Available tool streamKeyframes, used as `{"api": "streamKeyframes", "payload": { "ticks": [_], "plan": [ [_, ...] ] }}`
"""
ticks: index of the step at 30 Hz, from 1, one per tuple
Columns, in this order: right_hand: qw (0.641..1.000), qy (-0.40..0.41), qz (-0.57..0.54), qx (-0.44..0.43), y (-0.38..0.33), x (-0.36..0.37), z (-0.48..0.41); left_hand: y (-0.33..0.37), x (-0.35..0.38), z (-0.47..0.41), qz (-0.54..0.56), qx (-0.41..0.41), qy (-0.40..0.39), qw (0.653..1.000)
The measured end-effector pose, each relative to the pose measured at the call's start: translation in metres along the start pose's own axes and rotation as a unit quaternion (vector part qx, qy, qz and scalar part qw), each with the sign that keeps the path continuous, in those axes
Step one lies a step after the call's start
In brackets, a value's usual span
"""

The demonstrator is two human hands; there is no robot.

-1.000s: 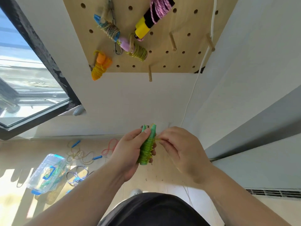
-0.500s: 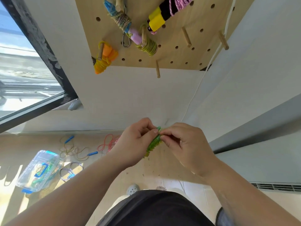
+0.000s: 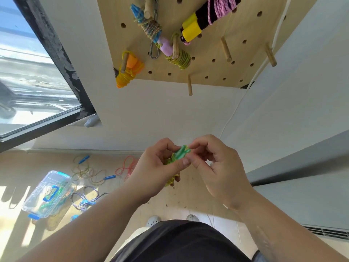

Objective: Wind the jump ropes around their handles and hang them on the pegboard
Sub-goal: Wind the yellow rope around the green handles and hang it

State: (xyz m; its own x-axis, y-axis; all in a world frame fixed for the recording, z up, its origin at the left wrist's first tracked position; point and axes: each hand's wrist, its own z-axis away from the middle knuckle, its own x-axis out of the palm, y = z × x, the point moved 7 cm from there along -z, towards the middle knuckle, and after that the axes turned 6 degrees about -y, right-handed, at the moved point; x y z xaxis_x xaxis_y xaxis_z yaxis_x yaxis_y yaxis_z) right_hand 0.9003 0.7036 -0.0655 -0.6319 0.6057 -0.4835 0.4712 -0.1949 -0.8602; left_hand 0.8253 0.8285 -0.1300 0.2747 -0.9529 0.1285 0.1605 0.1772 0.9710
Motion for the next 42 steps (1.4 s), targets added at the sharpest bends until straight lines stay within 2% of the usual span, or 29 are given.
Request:
{"api": "streamKeyframes", "payload": {
  "ticks": [5,9,15,19,23,29,35,39,42],
  "plan": [
    [0.995,0.034,-0.070,0.056,0.016,-0.003,0.004,0.002,0.000,-0.005,0.024,0.017,0.056,0.998],
    [0.995,0.023,-0.064,0.075,0.023,0.000,0.003,0.006,-0.001,-0.009,-0.010,0.029,0.057,0.998],
    [0.997,-0.025,0.058,0.048,0.025,0.005,0.005,0.004,0.000,-0.011,-0.045,0.008,0.021,0.999],
    [0.988,-0.027,0.151,0.031,0.026,0.004,0.006,-0.002,-0.003,-0.014,-0.067,-0.019,0.017,0.997],
    [0.991,-0.011,0.125,0.052,0.026,-0.001,0.004,0.005,-0.012,-0.016,-0.119,-0.004,0.031,0.992],
    [0.995,-0.017,0.063,0.072,0.024,0.005,0.008,0.022,-0.025,-0.022,-0.196,0.034,-0.047,0.979],
    [0.991,-0.079,0.104,-0.019,0.010,0.011,0.013,0.032,-0.025,-0.016,-0.227,0.082,-0.155,0.958],
    [0.989,-0.059,0.130,-0.047,0.002,0.008,0.012,0.044,-0.020,-0.019,-0.270,0.132,-0.186,0.935],
    [0.992,-0.031,0.119,-0.006,0.009,0.006,0.011,0.050,-0.016,-0.024,-0.331,0.154,-0.183,0.913]
  ]
}}
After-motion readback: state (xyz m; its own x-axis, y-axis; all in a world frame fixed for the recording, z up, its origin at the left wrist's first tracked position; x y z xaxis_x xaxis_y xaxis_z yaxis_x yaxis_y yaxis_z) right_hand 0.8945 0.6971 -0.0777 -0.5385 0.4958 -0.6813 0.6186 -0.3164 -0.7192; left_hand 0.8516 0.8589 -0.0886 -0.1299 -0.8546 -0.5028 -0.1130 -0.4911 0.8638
